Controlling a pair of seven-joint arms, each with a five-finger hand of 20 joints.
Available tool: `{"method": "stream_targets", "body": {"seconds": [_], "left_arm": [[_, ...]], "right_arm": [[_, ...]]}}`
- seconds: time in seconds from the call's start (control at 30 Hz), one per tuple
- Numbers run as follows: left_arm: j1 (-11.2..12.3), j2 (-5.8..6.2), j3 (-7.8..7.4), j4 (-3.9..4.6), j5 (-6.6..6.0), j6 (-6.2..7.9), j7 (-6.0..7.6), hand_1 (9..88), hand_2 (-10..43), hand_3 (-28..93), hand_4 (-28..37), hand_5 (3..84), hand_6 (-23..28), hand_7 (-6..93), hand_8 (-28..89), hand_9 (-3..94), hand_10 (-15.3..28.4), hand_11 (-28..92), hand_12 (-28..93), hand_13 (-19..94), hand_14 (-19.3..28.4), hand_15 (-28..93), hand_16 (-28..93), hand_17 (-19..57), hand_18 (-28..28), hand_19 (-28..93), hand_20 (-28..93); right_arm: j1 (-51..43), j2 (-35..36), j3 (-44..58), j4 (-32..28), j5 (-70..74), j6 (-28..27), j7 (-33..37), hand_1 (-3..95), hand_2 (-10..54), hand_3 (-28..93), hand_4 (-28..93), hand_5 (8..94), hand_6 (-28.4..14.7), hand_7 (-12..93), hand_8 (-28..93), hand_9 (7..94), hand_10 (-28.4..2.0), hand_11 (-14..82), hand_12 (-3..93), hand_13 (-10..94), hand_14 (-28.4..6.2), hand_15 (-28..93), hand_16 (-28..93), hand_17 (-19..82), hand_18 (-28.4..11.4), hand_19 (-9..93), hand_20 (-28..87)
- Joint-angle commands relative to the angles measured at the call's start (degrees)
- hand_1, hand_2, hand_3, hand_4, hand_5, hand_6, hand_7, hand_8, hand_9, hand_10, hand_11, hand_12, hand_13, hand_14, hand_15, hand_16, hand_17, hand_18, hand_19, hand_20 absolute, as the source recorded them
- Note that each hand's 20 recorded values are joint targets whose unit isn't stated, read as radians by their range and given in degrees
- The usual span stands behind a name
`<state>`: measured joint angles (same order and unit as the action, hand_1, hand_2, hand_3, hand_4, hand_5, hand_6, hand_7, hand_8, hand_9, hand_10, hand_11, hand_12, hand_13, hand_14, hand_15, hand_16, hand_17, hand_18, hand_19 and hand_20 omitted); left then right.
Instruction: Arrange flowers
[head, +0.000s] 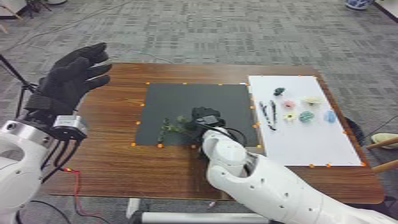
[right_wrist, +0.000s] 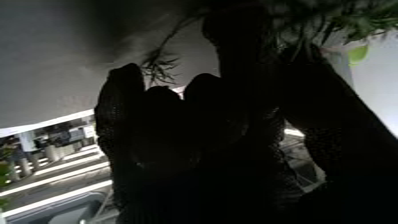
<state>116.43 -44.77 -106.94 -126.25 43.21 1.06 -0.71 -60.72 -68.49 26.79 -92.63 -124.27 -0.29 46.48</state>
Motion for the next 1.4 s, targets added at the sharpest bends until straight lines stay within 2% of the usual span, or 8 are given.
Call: {"method": "stream_targets", "body": {"seconds": [0.03, 0.3, 0.47, 0.63, 0.7, 0.83, 1.07, 1.4], "left_arm": [[-0.09, -0.11, -0.15, 0.08, -0.19, -0.32, -0.4, 26.2, -4.8, 68, -27.2, 21.9, 1.4, 23.7, -11, 16.5, 9.4, 22, 19, 8, 12.7, 44, -6, -10.3, 18.7, 38, 10], [2.56, -1.02, -2.43, -0.85, -0.13, -0.27, 0.3, 26.3, -4.7, 68, -27.2, 21.9, 1.4, 23.6, -11, 16.5, 9.4, 22, 19, 8, 12.7, 44, -6, -10.3, 18.8, 39, 10], [2.99, -1.35, -2.58, -0.99, -0.12, -0.21, 0.29, 26.3, -4.7, 68, -27.3, 21.9, 1.4, 23.7, -11, 16.5, 9.4, 22, 19, 8, 12.6, 44, -6, -10.3, 18.7, 39, 10], [3.29, -1.55, -2.88, -1.04, -0.15, -0.11, 0.37, 26.3, -4.7, 68, -27.3, 21.9, 1.4, 23.7, -11, 16.5, 9.4, 22, 19, 8, 12.7, 44, -6, -10.3, 18.7, 39, 10], [3.86, -1.72, -3.27, -1.25, -0.1, 0.16, 0.54, 26.3, -4.7, 68, -27.3, 21.9, 1.4, 23.7, -11, 16.5, 9.4, 22, 19, 8, 12.7, 44, -6, -10.3, 18.7, 39, 10], [3.87, -1.63, -3.31, -1.23, -0.19, 0.14, 0.6, 26.3, -4.6, 68, -27.3, 21.9, 1.4, 23.8, -11, 16.6, 9.5, 22, 19, 8, 12.7, 44, -6, -10.4, 18.8, 39, 10], [3.0, -1.55, -2.38, -0.95, -0.14, 0.04, 0.38, 26.3, -4.6, 68, -27.2, 21.9, 1.4, 23.7, -11, 16.5, 9.4, 23, 19, 8, 12.7, 44, -6, -10.4, 18.8, 39, 10], [3.69, -1.66, -2.63, -1.08, -0.2, -0.11, 0.49, 26.3, -4.6, 68, -27.3, 21.8, 1.4, 23.8, -11, 16.4, 9.4, 22, 19, 8, 12.7, 44, -6, -10.5, 18.8, 39, 10]], "right_arm": [[-1.3, -0.48, 0.34, -0.07, 0.35, -2.6, 0.39, 23.2, 7.8, 86, -17, 90.3, 1.4, 38, -4, 84.2, -10.9, 63.9, 57.9, 72, -14.4, 84, 51, 30, -23.4, 81, 46], [-1.91, 4.44, 2.75, -6.88, 2.15, 2.92, -1.16, 14.3, 8.0, 81, -20, 82.9, 0.5, 35, -7, 78.8, -11.0, 64.3, 59.1, 69, -14.6, 84, 52, 28, -23.6, 81, 47], [-4.64, 6.11, 7.28, -11.17, 4.86, 7.68, -1.7, 11.9, 10.0, 79, -21, 78.4, -1.0, 30, -8, 80.5, -10.2, 63.8, 58.1, 71, -13.7, 84, 51, 30, -24.3, 82, 49], [-9.13, 10.81, 11.57, -14.29, 12.42, 16.36, -18.31, 15.9, 17.0, 86, -16, 69.2, -1.0, 24, -9, 77.6, -11.6, 63.0, 56.6, 71, -14.2, 85, 52, 29, -23.7, 82, 49], [-11.47, 11.73, 14.87, -14.79, 16.97, 14.37, -27.66, 20.0, 19.2, 92, -14, 66.1, -0.3, 23, -6, 74.8, -12.3, 62.6, 59.6, 66, -15.3, 85, 53, 26, -22.7, 79, 51], [-12.5, 12.62, 16.29, -16.16, 16.56, 8.63, -32.2, 26.3, 17.7, 93, -13, 69.6, 2.4, 22, -2, 72.5, -12.5, 56.7, 71.8, 62, -15.9, 86, 55, 22, -21.7, 75, 52], [-9.55, 11.35, 12.75, -15.57, 12.16, -2.05, -30.07, 20.9, 29.1, 93, -8, 63.4, 4.1, 15, -12, 83.7, -10.3, 72.7, 45.2, 76, -13.4, 93, 44, 31, -21.8, 80, 48], [-4.0, 10.27, 7.2, -13.36, 7.04, -8.03, -26.0, 17.7, 32.3, 93, -9, 59.1, 4.1, 15, -13, 88.9, -8.5, 75.1, 39.7, 82, -11.8, 93, 42, 37, -22.2, 85, 46]]}}
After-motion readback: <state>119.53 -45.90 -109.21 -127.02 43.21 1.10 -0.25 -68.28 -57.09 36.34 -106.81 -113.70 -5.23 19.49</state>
